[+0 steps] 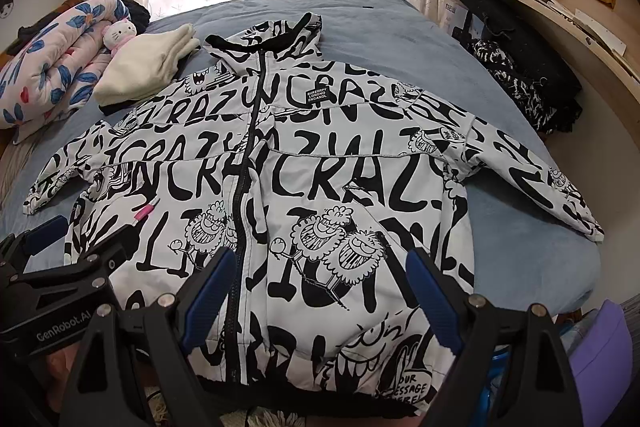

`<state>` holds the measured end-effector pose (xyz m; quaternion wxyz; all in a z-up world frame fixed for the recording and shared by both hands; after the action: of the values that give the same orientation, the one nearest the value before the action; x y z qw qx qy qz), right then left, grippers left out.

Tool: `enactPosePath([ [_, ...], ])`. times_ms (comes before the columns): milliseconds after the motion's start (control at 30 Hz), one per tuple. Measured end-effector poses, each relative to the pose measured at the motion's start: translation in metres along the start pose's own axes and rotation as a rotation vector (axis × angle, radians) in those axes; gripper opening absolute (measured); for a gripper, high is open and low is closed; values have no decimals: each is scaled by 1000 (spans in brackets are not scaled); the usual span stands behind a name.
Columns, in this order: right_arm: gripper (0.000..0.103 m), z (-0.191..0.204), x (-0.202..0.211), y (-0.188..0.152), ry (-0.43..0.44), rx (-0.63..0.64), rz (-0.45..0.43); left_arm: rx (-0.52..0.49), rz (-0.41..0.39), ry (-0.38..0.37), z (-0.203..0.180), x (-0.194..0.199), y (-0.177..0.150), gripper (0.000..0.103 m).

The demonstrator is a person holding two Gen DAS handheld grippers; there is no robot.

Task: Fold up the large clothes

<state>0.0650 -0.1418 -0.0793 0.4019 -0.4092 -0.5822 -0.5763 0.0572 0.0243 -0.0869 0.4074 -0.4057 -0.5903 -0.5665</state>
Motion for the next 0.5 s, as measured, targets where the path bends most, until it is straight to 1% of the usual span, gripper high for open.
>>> enactPosePath([
  [333, 88, 1, -1, -1, 0, -1, 0, -3, -3, -4, -4, 2, -3, 103],
  [433, 88, -1, -1, 1, -3, -1, -1, -8, -8, -26, -9, 4, -3, 102],
  [500, 88, -1, -1, -1, -4, -5, -3, 0, -25, -38, -12, 8, -1, 102],
])
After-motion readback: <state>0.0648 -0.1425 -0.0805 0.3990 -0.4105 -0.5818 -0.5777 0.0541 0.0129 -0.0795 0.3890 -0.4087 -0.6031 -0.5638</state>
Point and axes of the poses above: each gripper's, at about its wrist camera, not at the fingertips, and x roughly against the way its jaws point, z to its left, y to its top, the point moved 7 cm from there along -x, roughly the way its jaws point, and after that the axes turned 15 degrees about z, right-handed, at the moved point
